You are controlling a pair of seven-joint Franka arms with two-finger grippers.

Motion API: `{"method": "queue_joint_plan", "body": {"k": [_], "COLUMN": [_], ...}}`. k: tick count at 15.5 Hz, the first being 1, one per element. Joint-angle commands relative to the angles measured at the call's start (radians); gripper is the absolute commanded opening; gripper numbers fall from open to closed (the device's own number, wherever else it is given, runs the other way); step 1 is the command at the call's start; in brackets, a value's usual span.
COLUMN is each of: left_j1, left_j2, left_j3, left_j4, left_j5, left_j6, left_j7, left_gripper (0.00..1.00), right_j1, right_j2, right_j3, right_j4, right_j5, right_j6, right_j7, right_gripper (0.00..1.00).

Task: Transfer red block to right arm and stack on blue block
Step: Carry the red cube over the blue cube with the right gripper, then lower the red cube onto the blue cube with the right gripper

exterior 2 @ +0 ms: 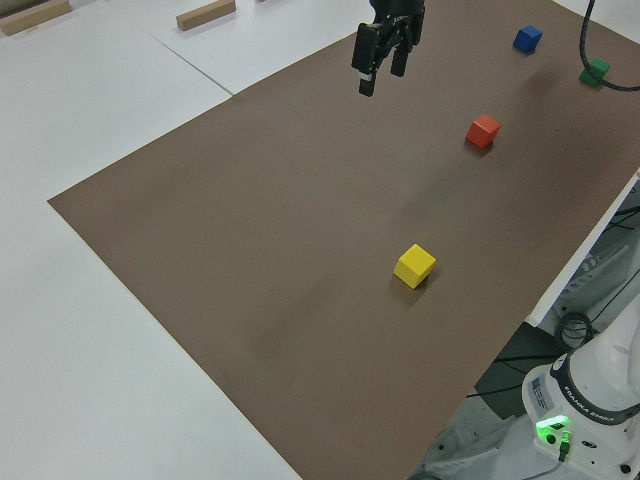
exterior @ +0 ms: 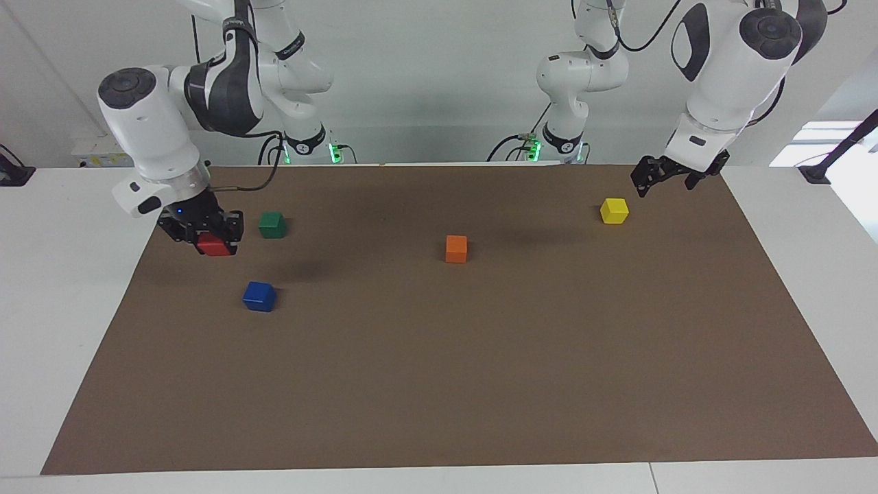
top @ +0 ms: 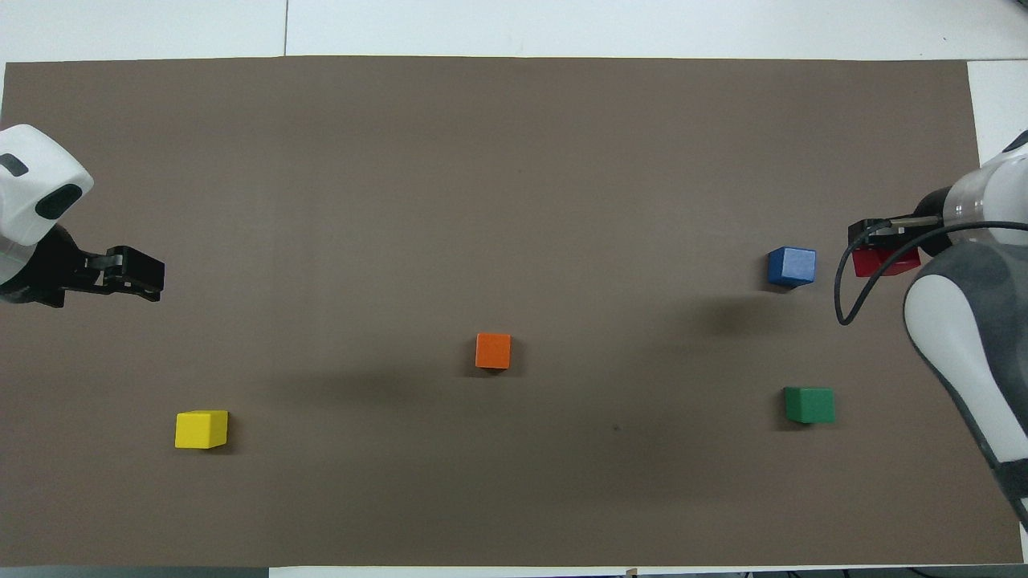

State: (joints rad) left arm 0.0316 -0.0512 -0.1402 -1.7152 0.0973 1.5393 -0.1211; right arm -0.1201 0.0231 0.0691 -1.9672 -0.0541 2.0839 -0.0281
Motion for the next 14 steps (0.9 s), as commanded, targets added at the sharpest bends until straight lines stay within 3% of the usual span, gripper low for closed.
{"method": "queue_joint_plan", "body": {"k": [1,8,14], "left_j1": [-0.001,0.016,0.017], "left_j2": [-0.048,-0.029,-0.024], "left_j3": [0.019,0.014,0.016], "left_j4": [-0.058,-0.012,-0.009], "left_j5": [-0.034,-0.088,-0.093], "left_j6": [0.021,0.054,0.031], "left_j7": [0.026,0.086,0.120], "left_gripper": [1.00,1.00,1.00], "right_j1": [0.000,0.000,0.014], "right_j2": [0.020,0.136,0.179], "right_j3": [0.003,0.003,0.000], "right_j4": [-0.032,-0.025,-0.021], "right_j5": [-0.020,-0.018,-0.020], "right_j6": [0.074,0.154,0.156], "right_j7": [0.042,0.203,0.283], "right_gripper": [0.00,0.00,0.00]}}
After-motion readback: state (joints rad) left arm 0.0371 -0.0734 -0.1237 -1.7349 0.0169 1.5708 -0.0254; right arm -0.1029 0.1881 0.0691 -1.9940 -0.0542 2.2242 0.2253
